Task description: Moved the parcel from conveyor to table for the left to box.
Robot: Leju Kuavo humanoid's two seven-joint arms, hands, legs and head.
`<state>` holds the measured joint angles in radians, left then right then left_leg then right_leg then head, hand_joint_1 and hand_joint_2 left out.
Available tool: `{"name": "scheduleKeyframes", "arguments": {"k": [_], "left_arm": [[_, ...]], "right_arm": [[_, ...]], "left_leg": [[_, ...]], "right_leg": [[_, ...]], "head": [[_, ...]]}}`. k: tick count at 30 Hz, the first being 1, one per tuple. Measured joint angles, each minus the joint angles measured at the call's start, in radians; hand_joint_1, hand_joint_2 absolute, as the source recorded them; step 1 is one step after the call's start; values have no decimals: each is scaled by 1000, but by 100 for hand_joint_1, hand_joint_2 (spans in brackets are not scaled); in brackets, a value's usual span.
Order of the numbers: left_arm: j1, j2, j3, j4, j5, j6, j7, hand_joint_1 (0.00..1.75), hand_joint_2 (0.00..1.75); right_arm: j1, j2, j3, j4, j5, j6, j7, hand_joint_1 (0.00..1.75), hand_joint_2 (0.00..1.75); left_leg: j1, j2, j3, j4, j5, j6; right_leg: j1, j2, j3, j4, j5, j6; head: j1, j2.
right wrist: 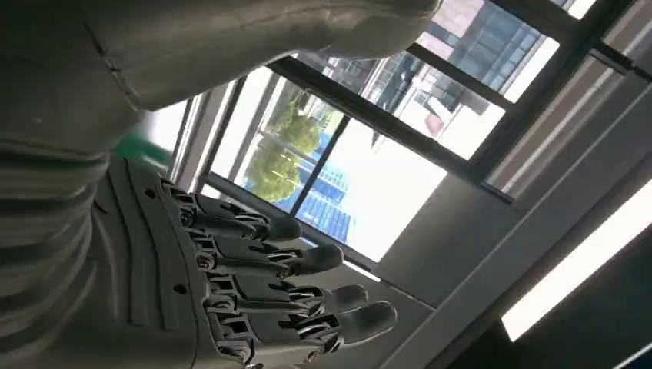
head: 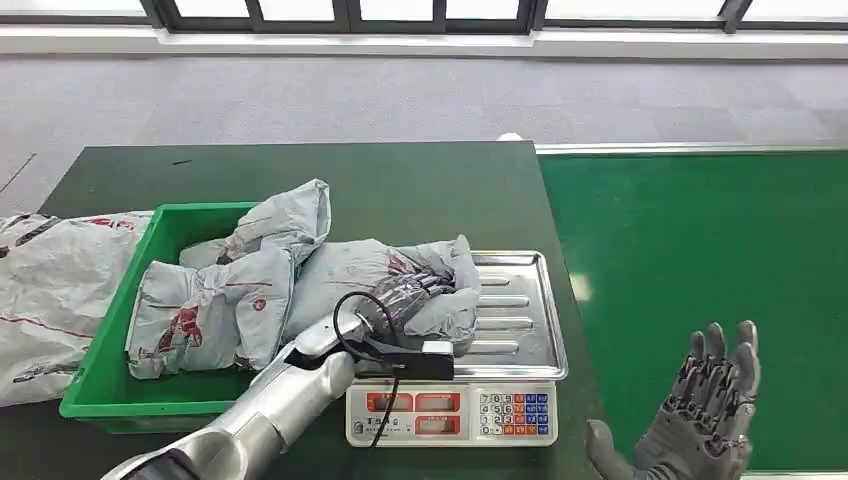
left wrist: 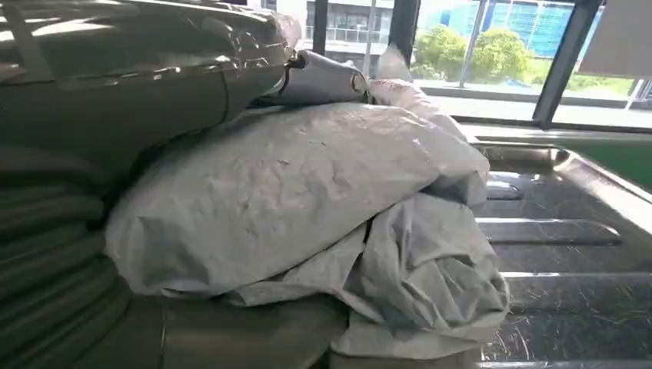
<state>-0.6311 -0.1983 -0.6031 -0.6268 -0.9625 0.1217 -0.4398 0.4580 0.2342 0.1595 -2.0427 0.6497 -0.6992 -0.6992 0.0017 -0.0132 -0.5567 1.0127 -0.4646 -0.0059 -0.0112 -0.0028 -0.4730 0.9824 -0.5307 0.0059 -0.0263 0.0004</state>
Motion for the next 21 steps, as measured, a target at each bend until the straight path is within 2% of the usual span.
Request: {"name": "scheduleKeyframes", "arguments": {"k": [11,16,21], "left_arm": [[-20,-6,-13,24,-15,138,63,175,175],[-2,-3,-13,-3,-8,190,76,175,175],[20,5,-5,-74,-11,308,93,175,175]], "right_arm": [[9,3,-2,-16,-25,0,0,0,175],[8,3,-2,-16,-38,0,0,0,175],[12,6,-2,-21,-52,0,0,0,175]], "left_leg": [[-1,1,0,0,1,0],[0,1,-2,0,1,0],[0,1,-6,0,1,0]], "right_leg": [[0,1,-1,0,1,0],[0,2,-3,0,1,0],[0,2,-6,0,1,0]], "head": [[0,0],[0,0],[0,0]]}}
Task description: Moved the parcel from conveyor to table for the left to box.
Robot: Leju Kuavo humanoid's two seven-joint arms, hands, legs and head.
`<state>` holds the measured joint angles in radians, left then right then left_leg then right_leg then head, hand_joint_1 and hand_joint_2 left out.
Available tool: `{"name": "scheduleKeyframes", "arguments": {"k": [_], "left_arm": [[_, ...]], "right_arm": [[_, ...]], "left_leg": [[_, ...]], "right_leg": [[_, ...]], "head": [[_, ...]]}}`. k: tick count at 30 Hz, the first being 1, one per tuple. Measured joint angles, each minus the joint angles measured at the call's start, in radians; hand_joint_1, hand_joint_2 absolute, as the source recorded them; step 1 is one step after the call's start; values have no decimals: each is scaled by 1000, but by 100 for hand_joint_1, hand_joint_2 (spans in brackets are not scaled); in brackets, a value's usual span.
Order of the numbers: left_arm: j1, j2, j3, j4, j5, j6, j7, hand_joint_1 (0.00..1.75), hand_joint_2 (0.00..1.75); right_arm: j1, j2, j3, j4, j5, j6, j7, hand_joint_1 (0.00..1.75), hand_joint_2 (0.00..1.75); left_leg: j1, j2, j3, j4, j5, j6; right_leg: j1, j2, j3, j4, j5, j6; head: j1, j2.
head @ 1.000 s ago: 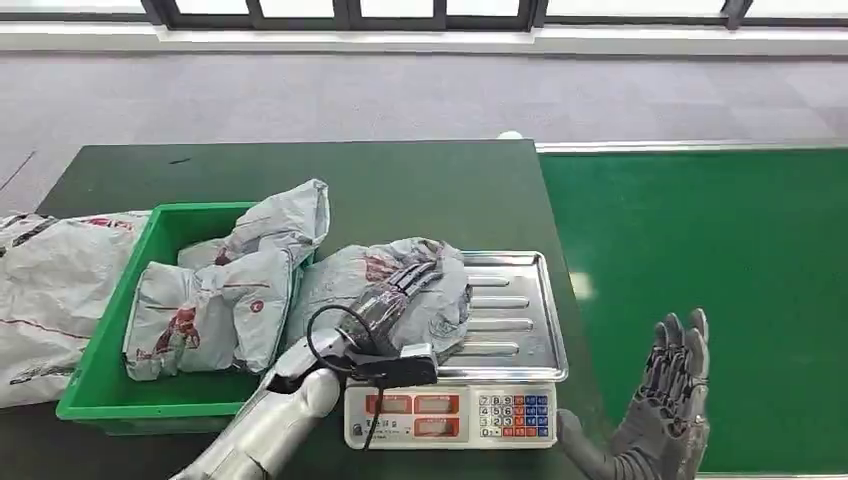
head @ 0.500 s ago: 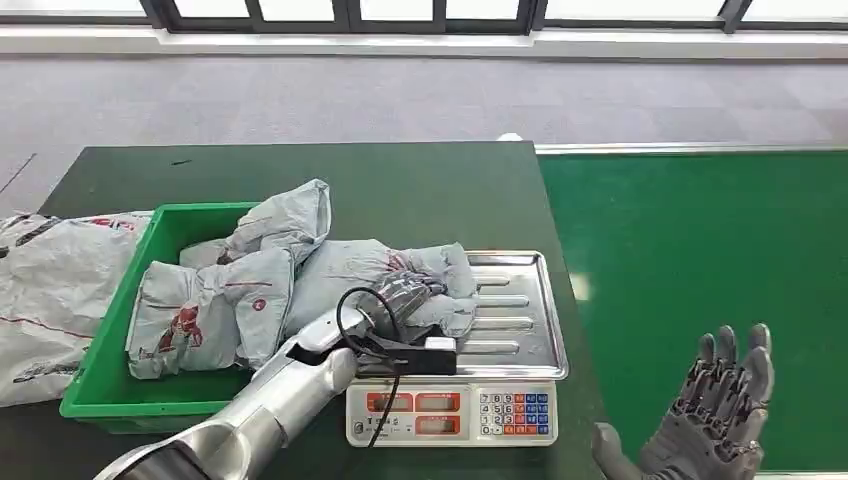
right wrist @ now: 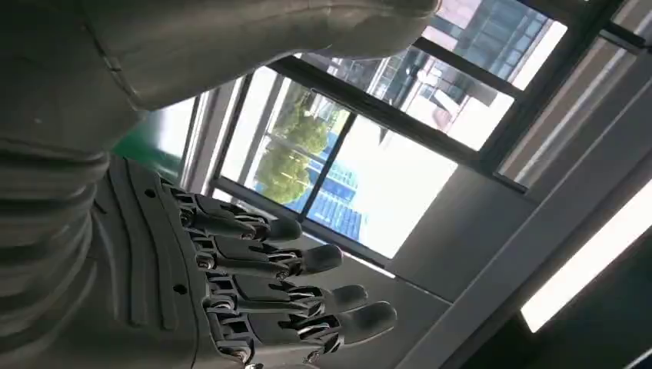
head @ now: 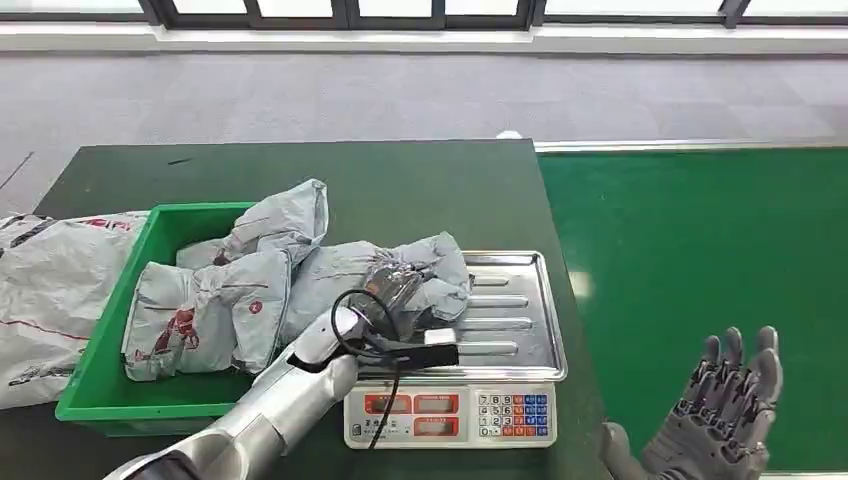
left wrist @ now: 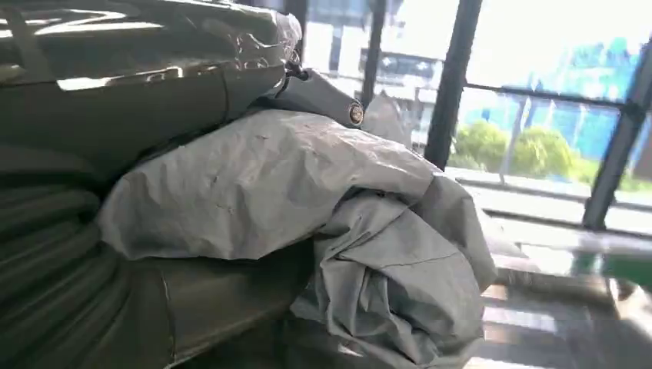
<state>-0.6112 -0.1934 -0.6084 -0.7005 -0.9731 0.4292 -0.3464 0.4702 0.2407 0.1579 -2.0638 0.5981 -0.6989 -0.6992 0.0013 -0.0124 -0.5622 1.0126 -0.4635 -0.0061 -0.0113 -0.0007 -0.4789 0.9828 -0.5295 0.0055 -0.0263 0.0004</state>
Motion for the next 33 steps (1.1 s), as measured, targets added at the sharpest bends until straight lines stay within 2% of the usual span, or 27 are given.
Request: {"name": "scheduleKeyframes", "arguments": {"k": [5,9,17,20,23,33], "left_arm": [[9,12,13,-48,-4,46,6,175,175],[76,32,57,-240,-94,214,62,175,175],[179,59,139,-601,-174,268,95,175,175],[191,63,184,-694,-178,268,59,175,175],[189,63,251,-774,-102,268,-1,175,175],[92,79,431,-848,4,268,-18,175,175]], "right_arm": [[2,3,0,-5,-6,0,0,0,175],[-1,3,0,-4,-40,0,0,0,175],[-24,3,0,13,-47,2,0,0,175],[-27,3,3,22,-56,2,0,0,175],[-37,2,5,37,-71,2,0,0,175],[-73,-3,27,89,-88,2,0,0,175]], "left_leg": [[0,0,-2,0,0,0],[0,0,-5,0,0,0],[0,1,-7,0,0,-1],[0,1,-7,0,0,-1],[0,1,-7,0,0,-1],[1,1,-7,0,0,-1]], "right_leg": [[0,0,-1,0,0,0],[0,1,-4,0,0,0],[0,1,-7,0,0,0],[0,1,-7,0,0,0],[0,2,-7,0,0,0],[0,2,-7,1,0,0]], "head": [[0,0],[0,0],[0,0],[0,0],[0,0],[0,0]]}}
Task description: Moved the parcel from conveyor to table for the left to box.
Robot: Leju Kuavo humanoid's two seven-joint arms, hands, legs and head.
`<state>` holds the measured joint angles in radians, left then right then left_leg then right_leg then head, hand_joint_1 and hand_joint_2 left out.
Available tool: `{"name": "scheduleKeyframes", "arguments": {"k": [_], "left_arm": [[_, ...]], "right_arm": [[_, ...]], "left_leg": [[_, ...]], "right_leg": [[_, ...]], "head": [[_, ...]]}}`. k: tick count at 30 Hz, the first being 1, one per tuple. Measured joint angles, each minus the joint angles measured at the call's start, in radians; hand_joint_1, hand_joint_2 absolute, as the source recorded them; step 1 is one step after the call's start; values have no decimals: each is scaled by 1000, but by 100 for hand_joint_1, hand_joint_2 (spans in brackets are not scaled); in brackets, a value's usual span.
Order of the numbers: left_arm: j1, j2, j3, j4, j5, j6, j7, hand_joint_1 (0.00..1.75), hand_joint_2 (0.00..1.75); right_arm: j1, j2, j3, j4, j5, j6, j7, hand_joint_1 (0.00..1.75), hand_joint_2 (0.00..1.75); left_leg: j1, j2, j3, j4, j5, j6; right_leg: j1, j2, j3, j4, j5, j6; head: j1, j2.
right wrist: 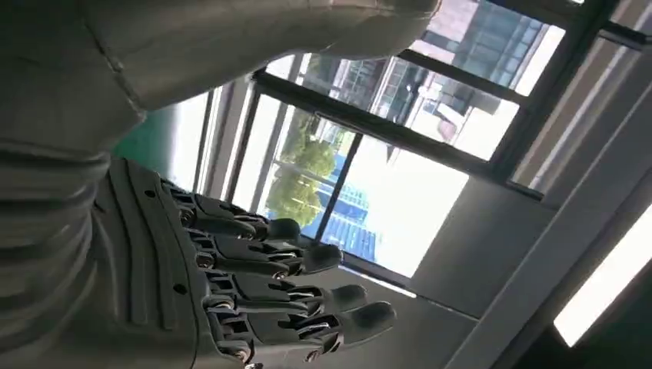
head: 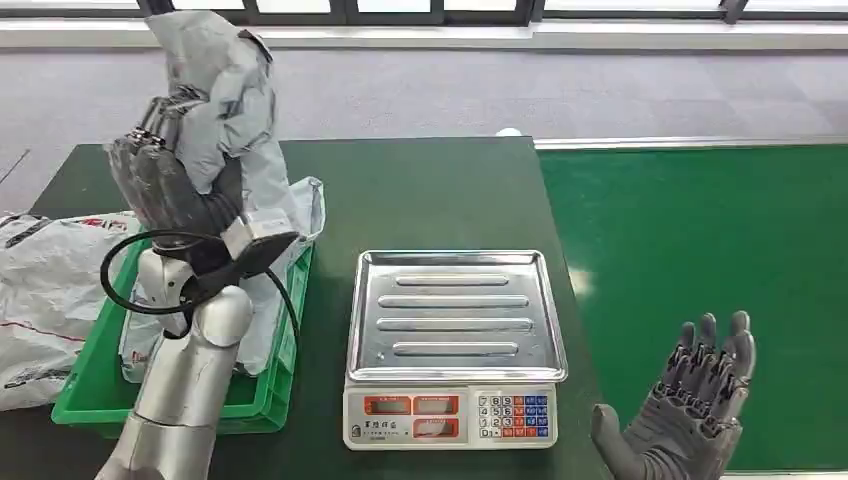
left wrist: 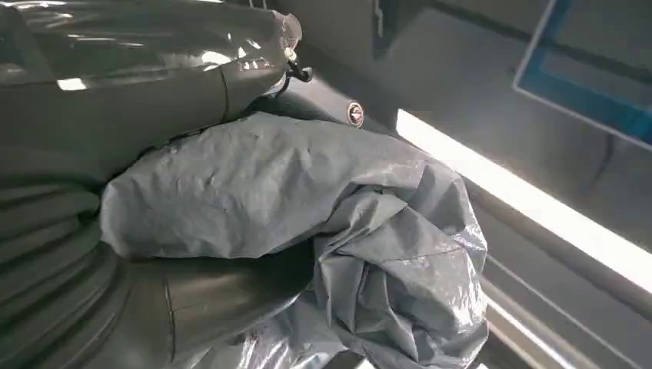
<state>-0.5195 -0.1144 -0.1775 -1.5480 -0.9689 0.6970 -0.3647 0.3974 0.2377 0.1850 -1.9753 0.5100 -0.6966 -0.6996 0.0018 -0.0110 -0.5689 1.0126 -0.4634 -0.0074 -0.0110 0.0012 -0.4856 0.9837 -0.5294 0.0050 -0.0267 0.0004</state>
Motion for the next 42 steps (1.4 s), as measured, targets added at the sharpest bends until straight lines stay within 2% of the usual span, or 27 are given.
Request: {"name": "scheduleKeyframes", "arguments": {"k": [5,10,12,16,23,36,42], "left_arm": [[-67,7,93,19,-4,0,20,175,175],[-94,15,110,35,7,0,29,175,175],[-309,81,218,224,-79,0,117,175,175],[-381,107,285,368,-152,0,130,175,175],[-402,121,334,474,-157,0,128,175,175],[-419,126,348,533,-174,0,139,175,175],[-419,151,360,742,-210,-92,214,175,175]], "right_arm": [[-21,-2,12,24,-6,0,0,0,175],[-24,-2,16,30,-5,0,0,0,175],[-40,-2,27,59,7,6,2,0,175],[-42,-2,27,66,16,11,5,0,175],[-42,-2,27,69,17,15,5,0,175],[-42,-2,27,70,18,18,4,0,175],[-34,-4,27,70,8,61,0,0,175]], "left_leg": [[0,0,-1,0,0,0],[1,0,-1,0,0,0],[1,1,-1,0,2,-2],[1,1,-1,0,2,-2],[1,1,-2,0,2,-2],[1,1,-2,0,2,-2],[1,2,-2,0,2,-2]], "right_leg": [[0,0,-1,0,0,0],[0,0,-1,0,0,0],[1,0,-2,1,1,-2],[1,1,-2,2,1,-2],[1,1,-3,2,1,-2],[1,1,-3,2,1,-2],[1,1,-3,2,1,-2]], "head": [[0,0],[0,0],[0,0],[0,0],[0,0],[0,0],[0,0]]}}
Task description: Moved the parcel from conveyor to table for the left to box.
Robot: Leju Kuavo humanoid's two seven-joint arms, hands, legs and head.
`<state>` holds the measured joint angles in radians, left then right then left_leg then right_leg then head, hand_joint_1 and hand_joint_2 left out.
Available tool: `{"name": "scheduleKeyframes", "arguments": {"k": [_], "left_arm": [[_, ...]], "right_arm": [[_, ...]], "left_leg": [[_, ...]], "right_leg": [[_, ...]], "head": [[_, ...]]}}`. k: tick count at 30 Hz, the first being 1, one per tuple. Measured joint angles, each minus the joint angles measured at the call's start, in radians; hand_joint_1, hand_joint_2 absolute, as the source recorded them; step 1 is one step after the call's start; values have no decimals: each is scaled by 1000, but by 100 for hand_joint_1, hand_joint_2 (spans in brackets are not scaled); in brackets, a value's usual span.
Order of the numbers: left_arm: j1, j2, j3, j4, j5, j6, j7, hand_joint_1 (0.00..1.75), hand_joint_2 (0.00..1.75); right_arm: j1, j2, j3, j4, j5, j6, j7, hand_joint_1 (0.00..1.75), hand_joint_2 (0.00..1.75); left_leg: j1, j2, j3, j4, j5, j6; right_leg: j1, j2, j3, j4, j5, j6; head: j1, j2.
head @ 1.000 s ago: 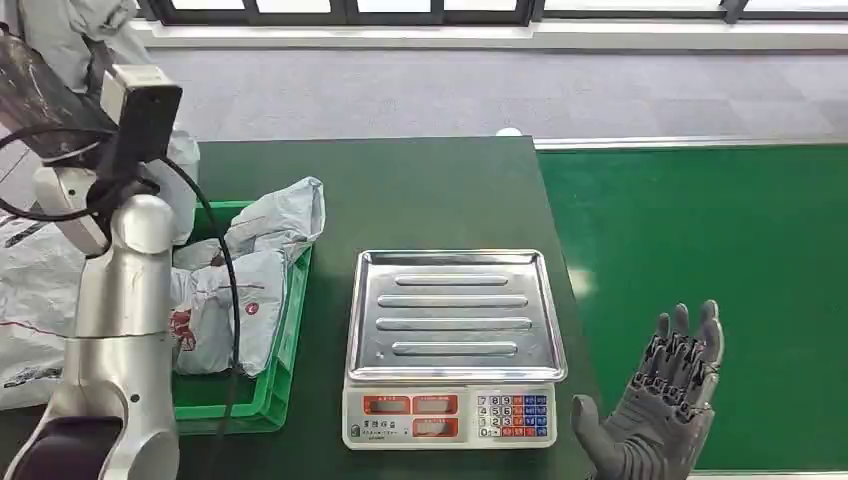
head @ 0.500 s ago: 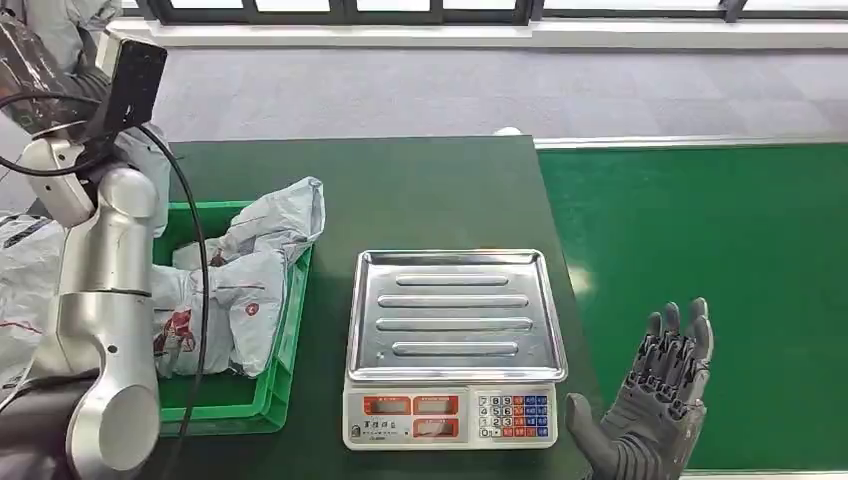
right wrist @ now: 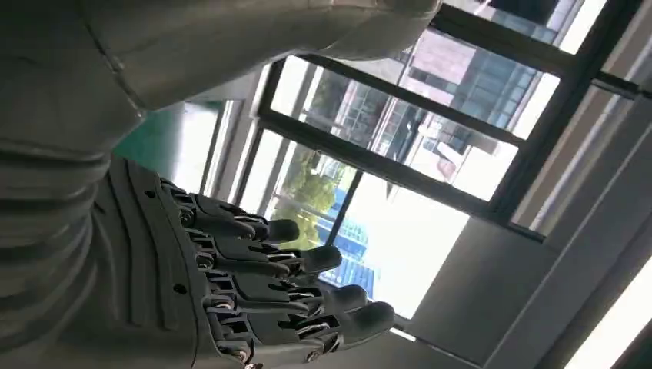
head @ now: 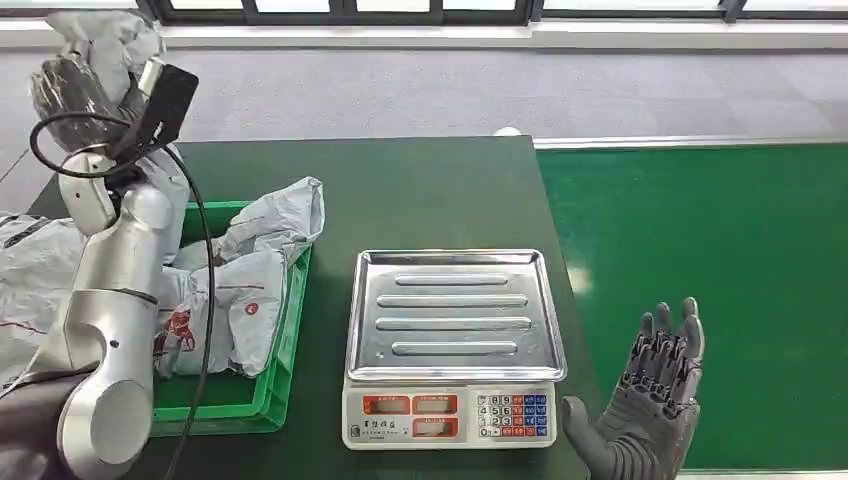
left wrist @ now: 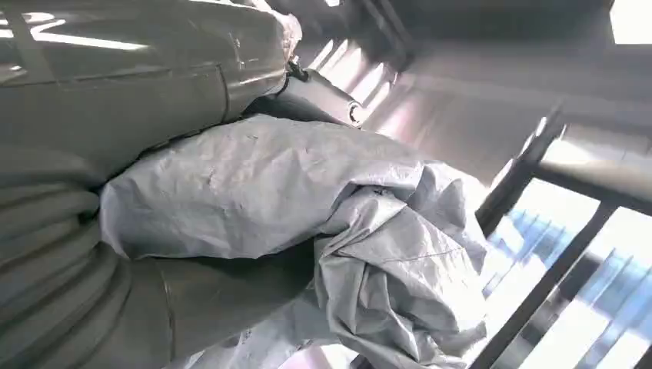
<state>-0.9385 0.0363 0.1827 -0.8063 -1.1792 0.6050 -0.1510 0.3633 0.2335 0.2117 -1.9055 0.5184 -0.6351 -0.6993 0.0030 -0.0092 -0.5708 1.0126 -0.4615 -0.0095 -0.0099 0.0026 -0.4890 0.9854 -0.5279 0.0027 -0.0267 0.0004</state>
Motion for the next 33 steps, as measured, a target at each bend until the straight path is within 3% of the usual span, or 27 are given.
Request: {"name": "scheduleKeyframes", "arguments": {"k": [1,2,7,14,33], "left_arm": [[6,5,2,39,-2,-10,3,175,175],[13,10,2,78,-5,-18,4,0,0],[81,12,3,163,18,-65,10,0,0],[197,12,3,37,88,-113,8,0,0],[238,12,4,-52,113,-99,16,0,0]], "right_arm": [[0,-1,-1,0,-5,8,0,0,175],[0,-2,-3,0,-6,13,0,0,175],[-1,-2,-5,0,16,47,18,0,175],[0,-2,-11,-3,31,61,16,0,175],[14,1,-19,-12,35,60,11,0,175]], "left_leg": [[0,0,0,0,0,0],[0,0,0,0,0,0],[0,0,-1,0,0,0],[0,3,-1,0,-1,0],[0,3,-1,0,-1,-1]], "right_leg": [[0,0,0,0,0,0],[0,0,0,0,0,0],[0,1,0,0,0,0],[0,2,-3,0,0,0],[0,2,-2,0,0,0]], "head": [[0,0],[0,0],[0,0],[0,0],[0,0]]}}
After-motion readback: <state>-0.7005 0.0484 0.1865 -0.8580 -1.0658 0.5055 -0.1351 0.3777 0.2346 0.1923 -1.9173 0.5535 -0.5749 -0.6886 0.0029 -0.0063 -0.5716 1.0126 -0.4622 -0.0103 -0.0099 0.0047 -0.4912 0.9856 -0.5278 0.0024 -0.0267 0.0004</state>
